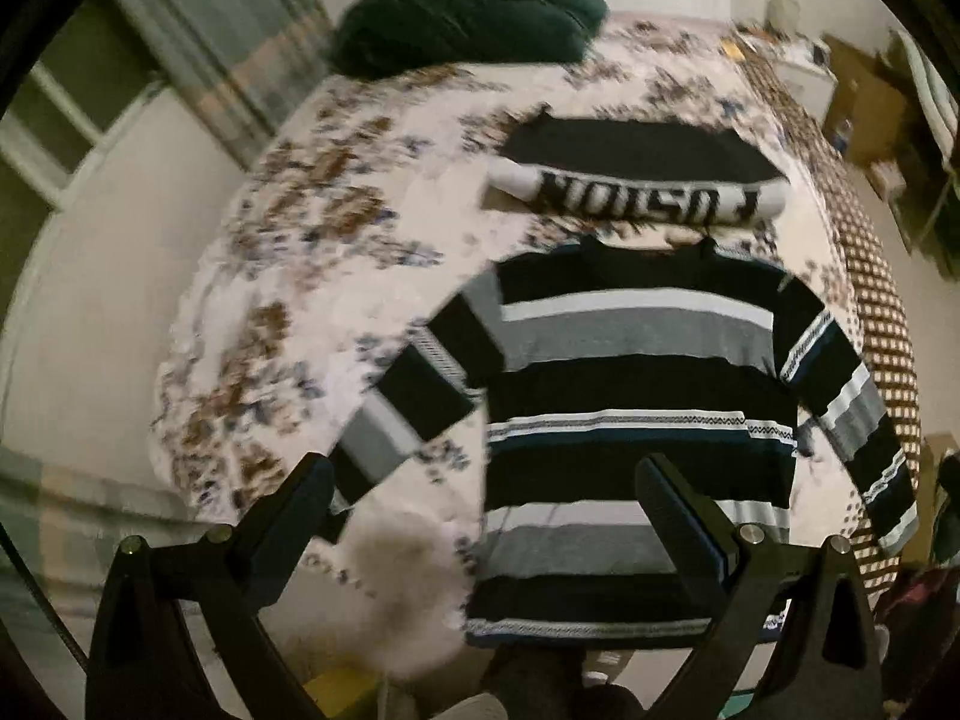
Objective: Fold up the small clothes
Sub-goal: 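Grasp the sweater's sleeve cuff with the right gripper and lift it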
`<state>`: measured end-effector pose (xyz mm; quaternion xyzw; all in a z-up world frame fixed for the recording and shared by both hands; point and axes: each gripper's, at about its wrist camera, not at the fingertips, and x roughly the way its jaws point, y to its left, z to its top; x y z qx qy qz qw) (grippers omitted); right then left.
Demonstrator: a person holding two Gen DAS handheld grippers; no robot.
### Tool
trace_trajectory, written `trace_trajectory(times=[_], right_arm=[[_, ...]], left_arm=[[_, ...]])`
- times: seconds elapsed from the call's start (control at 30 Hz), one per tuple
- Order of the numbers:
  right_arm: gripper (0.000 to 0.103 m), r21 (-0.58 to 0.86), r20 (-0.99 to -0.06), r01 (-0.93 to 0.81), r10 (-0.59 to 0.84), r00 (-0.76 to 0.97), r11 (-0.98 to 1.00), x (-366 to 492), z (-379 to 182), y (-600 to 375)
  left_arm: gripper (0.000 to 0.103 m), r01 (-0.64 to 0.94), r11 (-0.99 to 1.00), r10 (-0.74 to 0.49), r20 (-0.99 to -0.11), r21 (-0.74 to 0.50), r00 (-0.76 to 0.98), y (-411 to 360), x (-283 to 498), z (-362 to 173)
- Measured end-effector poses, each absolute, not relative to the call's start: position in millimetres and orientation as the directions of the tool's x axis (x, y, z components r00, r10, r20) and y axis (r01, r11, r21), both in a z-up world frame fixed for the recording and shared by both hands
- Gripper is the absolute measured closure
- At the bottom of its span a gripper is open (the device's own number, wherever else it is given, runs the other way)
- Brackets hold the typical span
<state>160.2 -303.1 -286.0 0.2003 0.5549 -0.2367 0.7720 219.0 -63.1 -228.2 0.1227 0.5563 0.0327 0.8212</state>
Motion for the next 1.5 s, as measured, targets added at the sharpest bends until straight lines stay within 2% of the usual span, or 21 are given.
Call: trace_trajectory(times=[0.2, 0.43, 0.63, 0.83, 0.87, 0.9, 0.93, 0.97, 1.03, 1.07, 1.1, 1.3, 1.5], right_arm=[[0.0, 0.099, -0.964, 0.821, -0.149, 0.218, 0.562, 160, -407, -382], [0.0, 0.201, -0.968, 0.976, -0.136, 0.21, 0.078, 48, -541, -491], [0.0, 0.407, -0.912, 0.859, -0.196, 0.361, -0.311, -59, -639, -549], [0.002, 0.544, -0.838, 0.725, -0.307, 0.451, -0.422, -103, -690, -578], [0.01, 0.55, -0.834, 0.721, -0.318, 0.45, -0.422, -104, -695, -582], [0.022, 0.558, -0.829, 0.718, -0.326, 0.455, -0.416, -102, -697, -587], [0.027, 0.557, -0.829, 0.722, -0.327, 0.453, -0.411, -103, -701, -592], [0.036, 0.553, -0.831, 0.728, -0.329, 0.448, -0.405, -103, -704, -595], [0.058, 0.554, -0.829, 0.728, -0.346, 0.439, -0.404, -107, -703, -600], [0.078, 0.542, -0.836, 0.735, -0.351, 0.422, -0.407, -106, -699, -600], [0.089, 0.537, -0.838, 0.741, -0.362, 0.409, -0.404, -106, -693, -601], [0.093, 0.521, -0.818, 0.823, -0.409, 0.406, -0.226, -68, -617, -602], [0.093, 0.511, -0.774, 0.849, -0.357, 0.522, 0.134, 45, -532, -568]], left_arm=[[0.0, 0.206, 0.95, 0.16, -0.934, 0.233, 0.319, -102, 268, -314], [0.0, 0.316, 0.921, 0.159, -0.96, 0.228, 0.231, -147, 294, -422], [0.0, 0.337, 0.915, 0.172, -0.969, 0.223, 0.175, -181, 302, -489], [0.0, 0.348, 0.901, 0.204, -0.962, 0.257, 0.183, -214, 308, -525], [0.0, 0.345, 0.902, 0.205, -0.961, 0.259, 0.183, -217, 309, -529], [0.0, 0.341, 0.902, 0.21, -0.96, 0.264, 0.186, -220, 310, -531], [0.0, 0.338, 0.902, 0.214, -0.958, 0.269, 0.191, -223, 311, -533], [0.0, 0.335, 0.902, 0.217, -0.957, 0.272, 0.193, -225, 311, -535], [0.0, 0.329, 0.903, 0.219, -0.955, 0.276, 0.201, -228, 313, -535], [0.0, 0.327, 0.903, 0.217, -0.954, 0.277, 0.207, -229, 312, -534], [0.0, 0.327, 0.904, 0.214, -0.953, 0.277, 0.215, -230, 312, -533], [0.0, 0.292, 0.924, 0.179, -0.956, 0.245, 0.234, -219, 311, -519], [0.0, 0.195, 0.956, 0.161, -0.948, 0.218, 0.273, -181, 317, -499]])
